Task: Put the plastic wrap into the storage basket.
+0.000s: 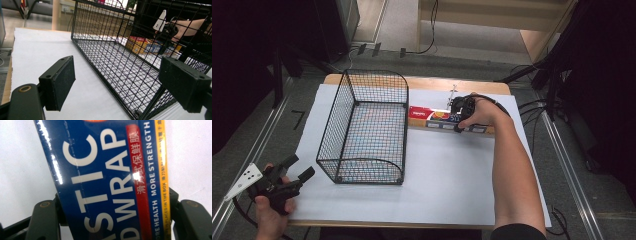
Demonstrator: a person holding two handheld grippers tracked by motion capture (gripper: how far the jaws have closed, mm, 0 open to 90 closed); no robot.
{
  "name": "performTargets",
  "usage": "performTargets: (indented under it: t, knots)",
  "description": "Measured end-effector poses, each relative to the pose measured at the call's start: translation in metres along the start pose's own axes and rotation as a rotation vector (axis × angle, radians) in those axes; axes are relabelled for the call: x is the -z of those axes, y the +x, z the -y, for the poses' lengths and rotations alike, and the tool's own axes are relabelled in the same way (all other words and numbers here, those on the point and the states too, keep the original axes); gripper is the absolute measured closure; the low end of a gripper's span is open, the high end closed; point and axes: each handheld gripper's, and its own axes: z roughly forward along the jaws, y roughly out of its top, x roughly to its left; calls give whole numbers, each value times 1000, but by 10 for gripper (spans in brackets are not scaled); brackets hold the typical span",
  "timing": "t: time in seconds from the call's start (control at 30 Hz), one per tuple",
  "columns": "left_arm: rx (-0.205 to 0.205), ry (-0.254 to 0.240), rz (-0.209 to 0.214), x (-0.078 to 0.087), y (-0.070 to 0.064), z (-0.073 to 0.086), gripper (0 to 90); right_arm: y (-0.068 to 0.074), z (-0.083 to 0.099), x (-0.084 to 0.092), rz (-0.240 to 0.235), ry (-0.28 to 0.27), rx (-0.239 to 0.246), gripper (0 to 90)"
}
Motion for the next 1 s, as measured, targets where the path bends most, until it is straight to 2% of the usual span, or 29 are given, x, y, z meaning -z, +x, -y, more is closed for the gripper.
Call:
performTargets:
  t: [0.07,0.13,0.27,0.43,0.53,0.7,0.8,0.93,1.0]
  knots:
    - [-1,3,0,0,0,0,142,2,0,1,9,4,5,374]
    - [-2,5,-2,0,0,0,142,4,1,2,-13,17,-23,391]
    - [0,3,0,0,0,0,143,7,3,4,-52,12,-91,413]
    - [3,1,-4,0,0,0,142,10,5,6,-66,13,-160,416]
    - [4,1,-5,0,0,0,142,12,8,7,-69,4,-228,419]
    - [4,5,-2,0,0,0,142,17,14,6,-86,-11,-294,420]
    - [3,5,-3,0,0,0,142,21,15,7,-78,-19,-332,420]
    - [3,5,-9,0,0,0,142,25,15,8,-105,-22,-383,420]
    - [5,3,-9,0,0,0,142,26,14,9,-136,-25,-449,420]
